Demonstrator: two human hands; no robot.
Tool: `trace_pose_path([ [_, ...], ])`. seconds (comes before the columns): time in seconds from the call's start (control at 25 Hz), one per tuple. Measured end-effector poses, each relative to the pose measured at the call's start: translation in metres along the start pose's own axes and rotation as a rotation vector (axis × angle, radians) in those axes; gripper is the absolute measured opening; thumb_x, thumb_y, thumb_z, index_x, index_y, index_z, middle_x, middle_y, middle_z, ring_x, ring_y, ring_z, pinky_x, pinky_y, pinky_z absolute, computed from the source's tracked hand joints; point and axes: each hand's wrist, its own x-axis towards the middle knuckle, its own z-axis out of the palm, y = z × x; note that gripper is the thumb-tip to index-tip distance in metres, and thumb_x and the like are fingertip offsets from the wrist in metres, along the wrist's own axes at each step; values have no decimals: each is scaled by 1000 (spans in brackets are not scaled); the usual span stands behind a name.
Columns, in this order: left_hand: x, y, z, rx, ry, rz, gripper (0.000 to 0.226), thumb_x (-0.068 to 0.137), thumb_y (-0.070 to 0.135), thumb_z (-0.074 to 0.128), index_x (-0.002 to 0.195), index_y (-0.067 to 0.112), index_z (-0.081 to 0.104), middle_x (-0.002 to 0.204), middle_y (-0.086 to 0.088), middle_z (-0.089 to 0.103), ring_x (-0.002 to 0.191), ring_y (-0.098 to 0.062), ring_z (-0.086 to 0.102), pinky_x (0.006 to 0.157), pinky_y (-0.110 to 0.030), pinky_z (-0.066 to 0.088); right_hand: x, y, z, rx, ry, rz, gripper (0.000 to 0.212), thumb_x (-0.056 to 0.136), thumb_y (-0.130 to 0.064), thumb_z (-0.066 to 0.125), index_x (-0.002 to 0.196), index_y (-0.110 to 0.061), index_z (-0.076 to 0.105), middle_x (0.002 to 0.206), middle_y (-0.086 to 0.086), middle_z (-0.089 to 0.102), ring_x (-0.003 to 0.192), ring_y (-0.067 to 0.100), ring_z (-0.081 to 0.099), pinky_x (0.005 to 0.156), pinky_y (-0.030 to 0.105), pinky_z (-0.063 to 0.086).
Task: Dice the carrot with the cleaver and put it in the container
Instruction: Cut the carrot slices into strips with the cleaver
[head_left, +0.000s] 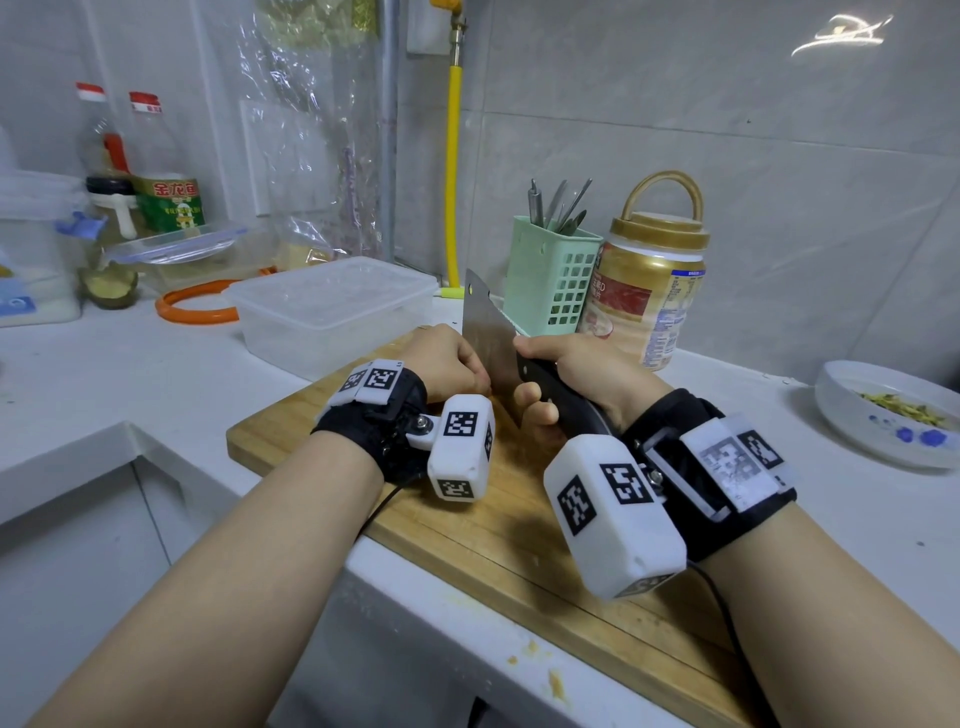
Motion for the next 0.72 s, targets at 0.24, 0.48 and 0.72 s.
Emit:
trace_pose_path([
  [0.24,2,-1,-1,18,0,-5,24,71,13,73,53,27,69,79,4,73,83,-15,68,80,-34,57,1,4,5,-80,35,-34,28,100,-29,47,81,-9,46,55,6,42,31,14,36,36,17,31],
  [0.48,1,0,0,25,7,6,19,72,14,75,58,26,70,81,4,73,83,-12,67,76,-29,54,4,3,2,-11,12,-14,27,101,-29,46,82,-9,43,54,6,42,30,15,36,35,15,32],
  [0.72,0,3,0,3,4,14,13,75,10,74,68,22,75,80,4,73,76,-6,63,66,-19,45,-1,0,1,-27,-8,14,27,101,-28,45,82,-10,42,53,5,41,31,14,35,37,15,31],
])
